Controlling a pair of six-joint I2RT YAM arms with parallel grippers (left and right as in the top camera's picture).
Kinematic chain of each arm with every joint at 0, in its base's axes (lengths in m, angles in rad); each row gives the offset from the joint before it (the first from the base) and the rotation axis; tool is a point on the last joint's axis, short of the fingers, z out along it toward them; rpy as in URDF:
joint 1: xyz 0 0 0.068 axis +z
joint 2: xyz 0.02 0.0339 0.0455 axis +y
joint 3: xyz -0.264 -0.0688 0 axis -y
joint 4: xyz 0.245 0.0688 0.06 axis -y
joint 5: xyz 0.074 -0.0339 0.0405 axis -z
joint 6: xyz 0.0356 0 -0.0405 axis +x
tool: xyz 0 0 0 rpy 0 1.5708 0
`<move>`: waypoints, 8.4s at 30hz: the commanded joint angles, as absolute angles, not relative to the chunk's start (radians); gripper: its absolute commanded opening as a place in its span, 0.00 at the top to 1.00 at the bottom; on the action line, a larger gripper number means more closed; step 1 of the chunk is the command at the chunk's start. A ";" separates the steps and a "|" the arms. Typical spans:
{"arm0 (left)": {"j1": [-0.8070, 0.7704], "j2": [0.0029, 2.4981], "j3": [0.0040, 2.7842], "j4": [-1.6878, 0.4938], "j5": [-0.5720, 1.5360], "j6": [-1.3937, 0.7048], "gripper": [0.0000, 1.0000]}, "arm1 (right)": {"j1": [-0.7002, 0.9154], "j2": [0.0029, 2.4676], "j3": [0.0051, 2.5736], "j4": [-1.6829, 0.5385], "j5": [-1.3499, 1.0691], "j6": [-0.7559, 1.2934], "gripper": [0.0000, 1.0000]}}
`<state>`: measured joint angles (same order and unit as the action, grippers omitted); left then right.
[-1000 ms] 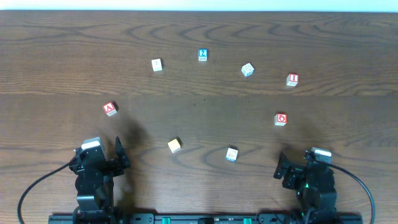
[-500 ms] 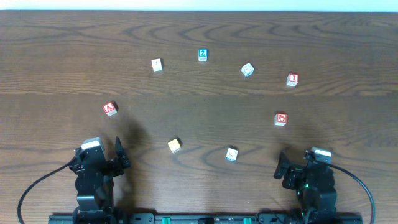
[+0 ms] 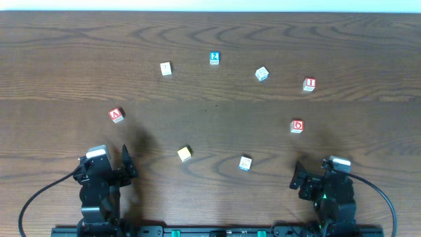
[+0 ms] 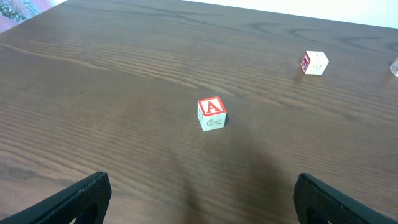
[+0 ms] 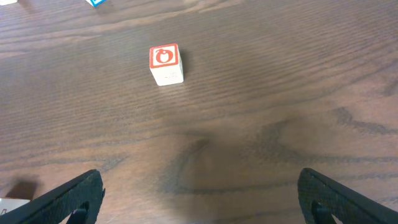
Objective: Spell out Ai2
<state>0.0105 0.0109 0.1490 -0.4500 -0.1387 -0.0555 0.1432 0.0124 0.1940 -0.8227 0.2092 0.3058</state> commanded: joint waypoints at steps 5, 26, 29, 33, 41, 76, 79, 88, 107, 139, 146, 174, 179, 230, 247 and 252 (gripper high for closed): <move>0.013 0.004 0.128 -0.451 -0.157 -0.063 0.05 | 0.134 0.006 0.181 -0.823 0.205 0.299 0.01; 0.013 0.004 0.128 -0.451 -0.157 -0.064 0.05 | 0.134 0.006 0.181 -0.754 0.179 0.572 0.01; 0.013 0.004 0.128 -0.451 -0.157 -0.063 0.05 | 0.134 0.006 0.181 -0.752 0.167 0.809 0.01; 0.013 0.004 0.128 -0.451 -0.157 -0.063 0.05 | 0.134 0.006 0.181 -0.746 0.153 0.909 0.01; 0.013 0.004 0.128 -0.451 -0.157 -0.064 0.05 | 0.134 0.006 0.181 -0.644 0.147 0.849 0.01; 0.013 0.004 0.128 -0.451 -0.157 -0.063 0.05 | 0.042 1.566 1.071 -0.374 0.146 0.290 0.01; 0.013 0.004 0.128 -0.451 -0.157 -0.063 0.05 | 0.004 1.654 1.131 -0.406 0.139 0.290 0.01; 0.013 0.004 0.128 -0.451 -0.157 -0.063 0.05 | -0.054 1.792 1.177 -0.398 0.074 0.248 0.01; 0.013 0.004 0.128 -0.451 -0.157 -0.064 0.05 | -0.061 1.945 1.177 -0.221 0.086 0.135 0.01; 0.013 0.004 0.128 -0.451 -0.157 -0.063 0.05 | -0.098 1.983 1.177 -0.167 0.070 0.107 0.44; 0.013 0.004 0.128 -0.451 -0.157 -0.063 0.05 | -0.098 1.983 1.177 -0.168 0.052 0.107 0.63; 0.013 0.004 0.128 -0.451 -0.157 -0.064 0.05 | -0.032 1.980 1.290 -0.248 -0.069 0.187 0.93; 0.013 0.004 0.128 -0.451 -0.157 -0.063 0.05 | 0.075 1.980 1.460 -0.393 -0.080 0.190 0.93; 0.013 0.004 0.128 -0.451 -0.157 -0.064 0.05 | 0.659 2.134 1.529 -0.662 0.277 0.673 0.99; 0.013 0.004 0.128 -0.451 -0.157 -0.064 0.05 | 0.686 2.146 1.527 -0.654 0.259 0.673 0.99; 0.013 0.004 0.128 -0.451 -0.157 -0.063 0.05 | 0.686 2.148 1.527 -0.654 0.262 0.678 0.99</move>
